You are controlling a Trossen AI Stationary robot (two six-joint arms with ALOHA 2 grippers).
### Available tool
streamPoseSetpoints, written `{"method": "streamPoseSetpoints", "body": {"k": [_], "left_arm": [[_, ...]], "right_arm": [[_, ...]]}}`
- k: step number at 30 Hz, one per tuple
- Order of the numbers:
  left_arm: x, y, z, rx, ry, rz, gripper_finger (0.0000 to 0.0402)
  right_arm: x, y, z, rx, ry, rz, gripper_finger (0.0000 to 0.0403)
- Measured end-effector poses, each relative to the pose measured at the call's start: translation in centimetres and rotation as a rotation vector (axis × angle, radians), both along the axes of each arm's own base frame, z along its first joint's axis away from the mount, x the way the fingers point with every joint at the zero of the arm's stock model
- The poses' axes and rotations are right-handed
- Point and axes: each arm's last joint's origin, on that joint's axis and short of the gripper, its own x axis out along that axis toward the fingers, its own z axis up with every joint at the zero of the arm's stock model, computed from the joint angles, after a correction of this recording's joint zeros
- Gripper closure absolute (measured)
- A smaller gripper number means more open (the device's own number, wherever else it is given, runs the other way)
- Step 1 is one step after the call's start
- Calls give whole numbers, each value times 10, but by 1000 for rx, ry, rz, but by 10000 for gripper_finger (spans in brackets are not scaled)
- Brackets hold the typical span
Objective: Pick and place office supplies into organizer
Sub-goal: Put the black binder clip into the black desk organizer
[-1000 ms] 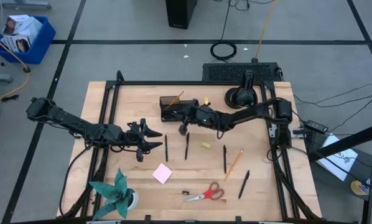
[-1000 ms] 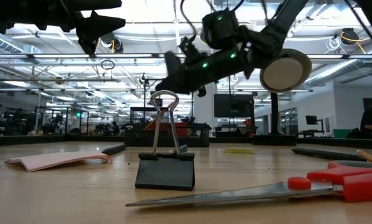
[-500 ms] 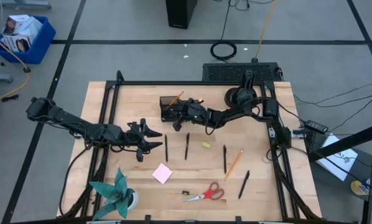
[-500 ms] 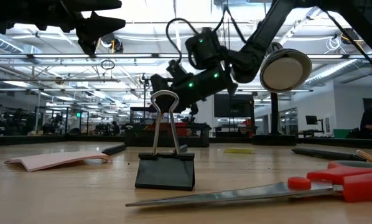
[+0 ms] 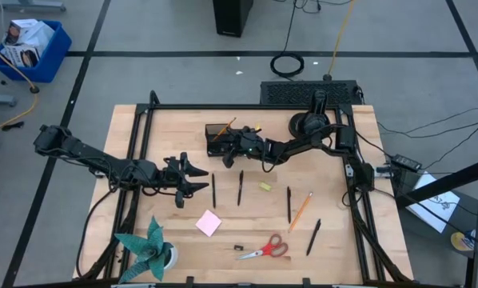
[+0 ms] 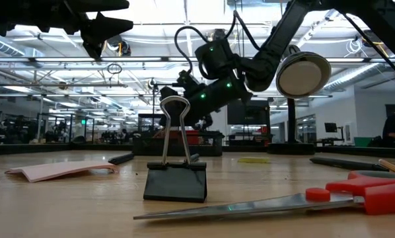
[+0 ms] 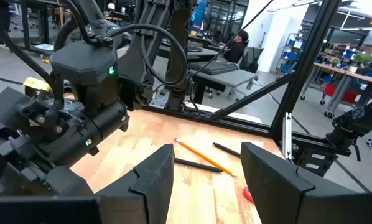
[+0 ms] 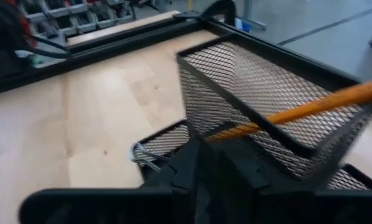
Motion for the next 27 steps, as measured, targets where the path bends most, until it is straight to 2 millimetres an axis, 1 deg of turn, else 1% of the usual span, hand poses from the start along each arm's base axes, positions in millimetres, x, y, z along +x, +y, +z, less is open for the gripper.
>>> {"method": "streamPoseSetpoints", "body": {"k": [6,9,12,17,20,25,27], "left_arm": [[0,0,0,1,0,0,211],[0,0,-1,3,6,0,211],[0,0,-2,7,24,0,211],[0,0,-3,8,30,0,211],[0,0,-3,11,35,0,211],[0,0,-5,14,47,-1,211],[0,0,-5,23,48,-1,211]], "right_arm": [[1,1,1,-11,-10,1,304],[1,4,2,-47,3,24,289],[2,8,8,-84,13,49,278],[0,19,26,-122,24,86,270],[-2,28,41,-167,39,122,272],[-11,51,67,-209,98,199,272],[-15,64,79,-248,124,271,272]]}}
